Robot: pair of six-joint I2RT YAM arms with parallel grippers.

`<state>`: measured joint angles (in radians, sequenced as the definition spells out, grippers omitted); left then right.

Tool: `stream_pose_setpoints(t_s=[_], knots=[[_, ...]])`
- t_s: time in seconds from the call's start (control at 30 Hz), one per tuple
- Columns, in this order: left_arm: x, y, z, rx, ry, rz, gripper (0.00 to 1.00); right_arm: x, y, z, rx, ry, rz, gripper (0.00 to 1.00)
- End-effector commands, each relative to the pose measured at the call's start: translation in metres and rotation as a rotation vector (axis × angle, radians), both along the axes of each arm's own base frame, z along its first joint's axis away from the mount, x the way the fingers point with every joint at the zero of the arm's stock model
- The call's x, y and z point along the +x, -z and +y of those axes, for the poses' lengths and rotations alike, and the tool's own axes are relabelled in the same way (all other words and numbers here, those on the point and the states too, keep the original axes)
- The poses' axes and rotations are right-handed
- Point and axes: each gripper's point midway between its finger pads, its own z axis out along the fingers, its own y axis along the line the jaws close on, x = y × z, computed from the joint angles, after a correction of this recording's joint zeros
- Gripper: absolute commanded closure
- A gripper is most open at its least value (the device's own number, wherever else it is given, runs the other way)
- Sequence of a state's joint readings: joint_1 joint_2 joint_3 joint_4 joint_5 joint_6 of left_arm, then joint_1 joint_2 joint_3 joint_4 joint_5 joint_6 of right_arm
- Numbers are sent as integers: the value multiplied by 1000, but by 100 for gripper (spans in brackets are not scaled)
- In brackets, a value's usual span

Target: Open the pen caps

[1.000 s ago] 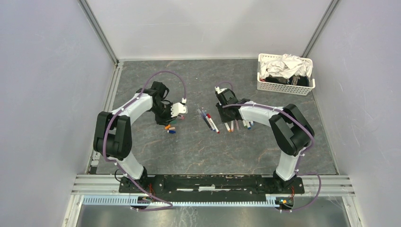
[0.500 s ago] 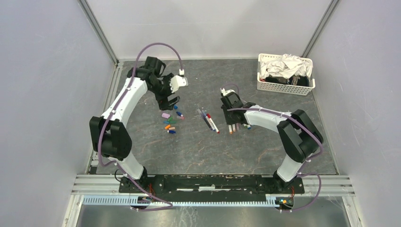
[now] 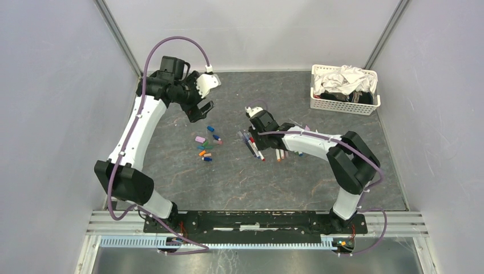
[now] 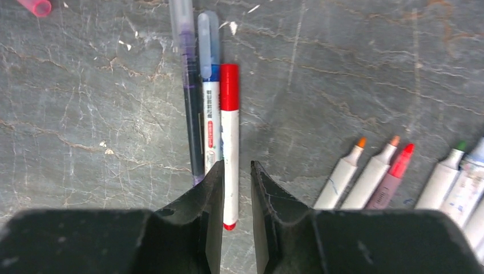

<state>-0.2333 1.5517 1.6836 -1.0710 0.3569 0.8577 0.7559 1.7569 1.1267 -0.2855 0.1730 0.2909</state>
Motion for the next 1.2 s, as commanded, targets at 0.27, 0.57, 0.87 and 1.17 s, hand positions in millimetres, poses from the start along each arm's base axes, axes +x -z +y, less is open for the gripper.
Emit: stream_pose_setpoints(t_s=[0.27,0.57,0.87,1.17], knots=[[4,-16,-8,-105,-83,-33,0,-3,27,13,-33,-56,47,74],[0,-44,-10,-161,-75,-155,0,-8,47,-4,-53,-34,82,73],[-45,2,-31,-168,200,14,0,9,-25,5,164,-86,26,100],[-87,43,-41,-158,434,110,0,-47,-93,58,488,-456,178,100]])
